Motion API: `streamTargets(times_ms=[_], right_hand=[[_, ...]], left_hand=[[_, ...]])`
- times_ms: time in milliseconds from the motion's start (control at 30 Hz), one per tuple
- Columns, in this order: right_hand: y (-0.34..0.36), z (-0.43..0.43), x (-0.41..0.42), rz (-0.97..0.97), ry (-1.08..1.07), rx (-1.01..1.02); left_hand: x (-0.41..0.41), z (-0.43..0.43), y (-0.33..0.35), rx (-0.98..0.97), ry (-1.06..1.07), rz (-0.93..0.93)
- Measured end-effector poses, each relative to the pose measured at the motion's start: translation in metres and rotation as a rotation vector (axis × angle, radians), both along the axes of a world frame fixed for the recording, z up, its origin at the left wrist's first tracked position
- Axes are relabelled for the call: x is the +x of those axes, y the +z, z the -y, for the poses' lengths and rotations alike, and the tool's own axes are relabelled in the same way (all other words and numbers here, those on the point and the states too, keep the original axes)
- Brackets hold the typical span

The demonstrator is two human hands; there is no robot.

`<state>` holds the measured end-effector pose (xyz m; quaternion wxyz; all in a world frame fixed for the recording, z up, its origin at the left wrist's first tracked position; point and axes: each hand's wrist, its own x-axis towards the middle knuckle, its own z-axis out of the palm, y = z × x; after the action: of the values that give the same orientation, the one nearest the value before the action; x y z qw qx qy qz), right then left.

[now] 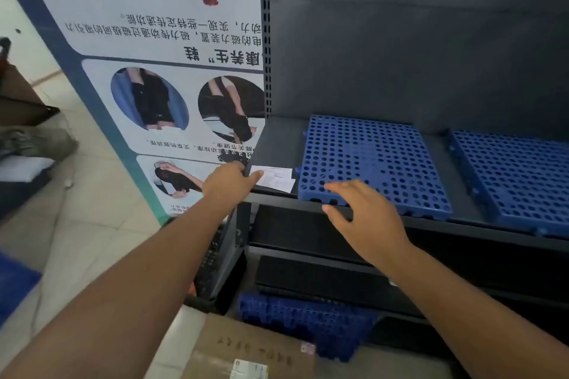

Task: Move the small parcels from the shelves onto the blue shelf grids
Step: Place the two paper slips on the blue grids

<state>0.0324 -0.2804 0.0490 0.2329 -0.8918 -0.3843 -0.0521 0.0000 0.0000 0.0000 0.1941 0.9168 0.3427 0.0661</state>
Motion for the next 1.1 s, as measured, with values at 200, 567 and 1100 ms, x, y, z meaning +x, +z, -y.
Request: streamTargets(times_ms=[200, 567, 1100], right_hand=[[-0.015, -0.003, 0.010, 0.014, -0.017, -0.036], [-0.014, -0.016, 0.011, 0.006, -0.008, 0.004], [0.049, 0.001, 0.031, -0.491, -0.166, 0.409]], left_hand=[[0.019, -0.016, -0.006, -0.052, -0.014, -0.074], [-0.004, -0.035, -0.009, -0.432, 0.110, 0.265], [-0.015, 0.069, 0.089, -0.824, -0.190, 0.517]])
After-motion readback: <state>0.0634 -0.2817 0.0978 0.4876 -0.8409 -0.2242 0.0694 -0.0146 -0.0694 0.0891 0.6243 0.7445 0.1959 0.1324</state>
